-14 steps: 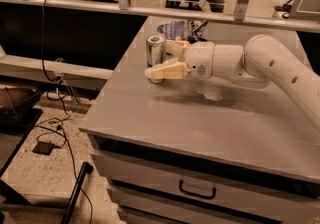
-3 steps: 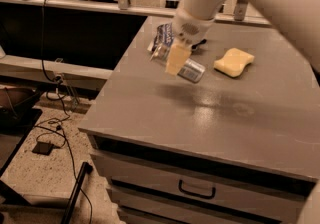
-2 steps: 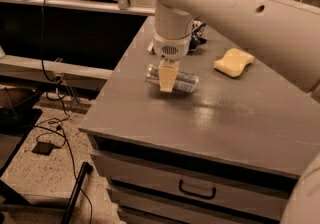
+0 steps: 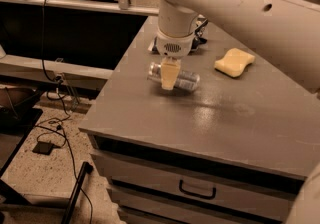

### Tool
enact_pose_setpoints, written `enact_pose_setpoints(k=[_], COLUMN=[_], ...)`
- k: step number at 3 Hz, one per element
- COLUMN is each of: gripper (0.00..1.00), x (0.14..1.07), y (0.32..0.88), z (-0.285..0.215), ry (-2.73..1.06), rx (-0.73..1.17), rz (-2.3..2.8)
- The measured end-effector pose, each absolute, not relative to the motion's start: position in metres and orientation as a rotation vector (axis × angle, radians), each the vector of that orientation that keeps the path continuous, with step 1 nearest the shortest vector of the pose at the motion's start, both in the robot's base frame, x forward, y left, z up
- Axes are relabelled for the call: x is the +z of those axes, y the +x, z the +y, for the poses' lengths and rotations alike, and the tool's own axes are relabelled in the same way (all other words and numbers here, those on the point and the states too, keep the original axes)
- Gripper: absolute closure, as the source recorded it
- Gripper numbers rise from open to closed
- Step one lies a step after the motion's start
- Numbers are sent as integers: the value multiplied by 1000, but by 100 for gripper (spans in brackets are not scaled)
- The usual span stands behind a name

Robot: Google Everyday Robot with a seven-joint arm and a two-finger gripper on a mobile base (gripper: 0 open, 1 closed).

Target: Knock redbull can over

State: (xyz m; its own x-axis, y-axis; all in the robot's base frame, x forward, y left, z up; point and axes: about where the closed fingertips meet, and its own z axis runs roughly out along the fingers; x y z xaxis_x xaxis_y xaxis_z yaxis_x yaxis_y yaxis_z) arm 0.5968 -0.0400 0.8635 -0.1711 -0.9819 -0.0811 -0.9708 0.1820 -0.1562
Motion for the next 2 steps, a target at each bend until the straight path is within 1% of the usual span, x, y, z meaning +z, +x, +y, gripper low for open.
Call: enact_pose_setpoints(k=[1,2], gripper=[0,0], x=[863,863], y=[597,597], z=[-39,-39], ry=[-1907,-1907], rx=[-102,-102], rz=[2282,2282])
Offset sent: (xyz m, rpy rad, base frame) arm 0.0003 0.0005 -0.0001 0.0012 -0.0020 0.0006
